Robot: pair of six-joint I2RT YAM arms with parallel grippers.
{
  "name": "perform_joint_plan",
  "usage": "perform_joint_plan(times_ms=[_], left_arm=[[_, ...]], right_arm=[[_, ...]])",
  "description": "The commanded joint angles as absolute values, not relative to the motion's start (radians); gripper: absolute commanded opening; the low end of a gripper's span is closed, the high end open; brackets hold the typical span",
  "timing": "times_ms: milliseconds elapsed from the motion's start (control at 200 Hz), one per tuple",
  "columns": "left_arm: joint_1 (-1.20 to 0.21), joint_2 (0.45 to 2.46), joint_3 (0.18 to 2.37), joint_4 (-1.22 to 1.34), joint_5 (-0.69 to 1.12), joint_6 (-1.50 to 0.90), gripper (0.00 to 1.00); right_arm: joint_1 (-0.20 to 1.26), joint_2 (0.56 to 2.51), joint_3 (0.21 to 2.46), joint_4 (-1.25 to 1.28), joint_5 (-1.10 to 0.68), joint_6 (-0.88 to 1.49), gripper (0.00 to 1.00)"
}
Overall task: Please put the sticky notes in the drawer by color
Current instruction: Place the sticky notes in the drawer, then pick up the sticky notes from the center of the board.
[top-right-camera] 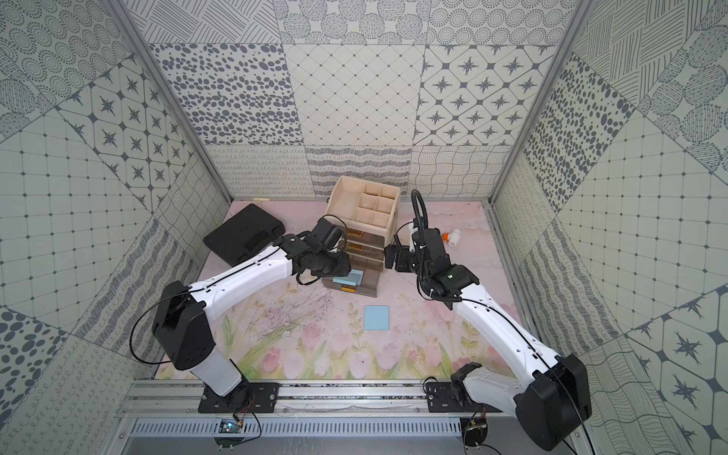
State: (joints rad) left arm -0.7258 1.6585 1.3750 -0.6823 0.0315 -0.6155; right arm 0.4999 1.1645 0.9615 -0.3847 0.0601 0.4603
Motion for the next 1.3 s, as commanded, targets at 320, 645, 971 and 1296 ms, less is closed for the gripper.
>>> perform_joint_plan(times_ms=[320, 645, 971, 1296], left_arm=[[-0.758, 1.725, 1.319, -0.638, 0.062, -0.652, 0.00], [-0.755, 1.798, 1.376, -0.626, 0.024, -0.637, 0.02], [-0.768, 1.752, 1.382, -0.634, 0.056, -0.643, 0.15], [-0.968, 1.669, 1.340, -0.821, 0.008, -0.838, 0.99]], right_arm=[[0.502, 1.129, 0.942, -0.344, 0.055, 0.468, 0.99], [0.502, 1.124, 0.940, -0.356, 0.059, 0.460, 1.00], [0.502, 1.109, 0.939, -0.365, 0.070, 0.455, 1.00], [0.502, 1.090, 0.959, -0.429, 0.116, 0.405, 0.99]])
